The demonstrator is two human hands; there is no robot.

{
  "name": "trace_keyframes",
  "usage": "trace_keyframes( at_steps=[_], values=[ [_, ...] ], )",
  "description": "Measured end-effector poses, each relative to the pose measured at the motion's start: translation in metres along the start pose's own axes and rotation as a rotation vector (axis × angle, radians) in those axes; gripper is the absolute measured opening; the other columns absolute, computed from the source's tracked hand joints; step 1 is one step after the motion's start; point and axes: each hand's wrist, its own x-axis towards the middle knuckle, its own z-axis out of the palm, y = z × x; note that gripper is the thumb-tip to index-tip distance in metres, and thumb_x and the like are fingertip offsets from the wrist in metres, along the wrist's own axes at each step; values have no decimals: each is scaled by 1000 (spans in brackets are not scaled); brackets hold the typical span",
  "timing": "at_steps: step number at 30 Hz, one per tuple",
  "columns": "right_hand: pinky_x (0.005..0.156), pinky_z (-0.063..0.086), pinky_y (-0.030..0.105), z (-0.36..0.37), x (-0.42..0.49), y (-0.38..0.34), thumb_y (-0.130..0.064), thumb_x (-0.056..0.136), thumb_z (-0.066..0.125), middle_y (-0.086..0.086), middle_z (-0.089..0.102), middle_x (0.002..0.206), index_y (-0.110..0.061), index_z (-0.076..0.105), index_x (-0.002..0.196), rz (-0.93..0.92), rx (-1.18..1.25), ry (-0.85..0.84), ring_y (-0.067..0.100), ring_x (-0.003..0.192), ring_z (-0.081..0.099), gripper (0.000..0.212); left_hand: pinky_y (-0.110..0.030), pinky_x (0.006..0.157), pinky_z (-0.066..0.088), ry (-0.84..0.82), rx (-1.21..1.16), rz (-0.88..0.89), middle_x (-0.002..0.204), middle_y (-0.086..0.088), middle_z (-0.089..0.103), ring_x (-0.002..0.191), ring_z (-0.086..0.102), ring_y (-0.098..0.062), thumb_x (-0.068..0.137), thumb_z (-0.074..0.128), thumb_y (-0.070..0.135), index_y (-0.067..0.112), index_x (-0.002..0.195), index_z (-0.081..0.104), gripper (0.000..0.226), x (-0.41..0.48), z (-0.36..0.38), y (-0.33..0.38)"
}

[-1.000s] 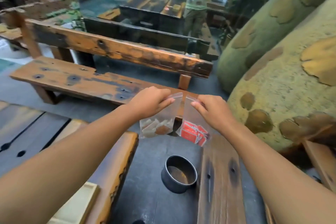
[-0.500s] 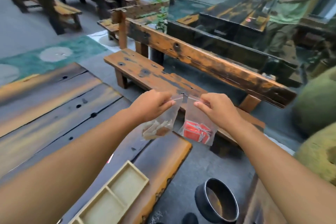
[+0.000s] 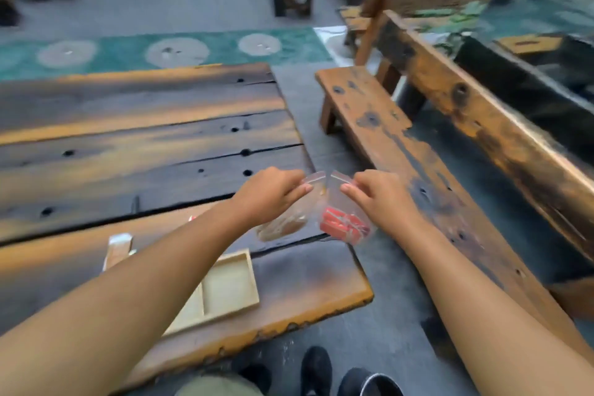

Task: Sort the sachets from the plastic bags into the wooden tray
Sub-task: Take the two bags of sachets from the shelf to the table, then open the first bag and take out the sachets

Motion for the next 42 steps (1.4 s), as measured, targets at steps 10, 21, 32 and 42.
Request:
trace_keyframes(
  at_steps=[10,21,32,42],
  values=[
    [56,38,40,48,-1,41,-45,90,58,2,50,57,-12,46,59,-243,127,-225,24,57,48,47,-36,56,33,24,-75,-299,64,2,48,65,51,-26,98,48,39,20,73,44,32,-38,55,22],
    [57,36,36,107,11,65,-44,93,59,-9,40,60,-25,40,60,-305,88,-431,18,61,44,42,-40,64,45,-237,-94,-300,73,0,57,74,58,-26,100,44,42,18,79,52,32,-36,106,-12],
    [62,35,33,146,83,63,-41,91,62,-7,44,71,-24,41,64,-245,104,-448,18,71,45,38,-34,66,40,-165,-52,-324,93,-4,65,85,57,-25,94,54,35,14,95,55,20,13,116,-82],
    [66,34,31,211,140,67,-42,91,62,-1,49,80,-19,46,72,-155,23,-543,25,80,54,34,-35,71,43,-179,-115,-442,96,-7,64,90,57,-28,92,49,17,11,94,58,11,34,145,-144]
  ],
)
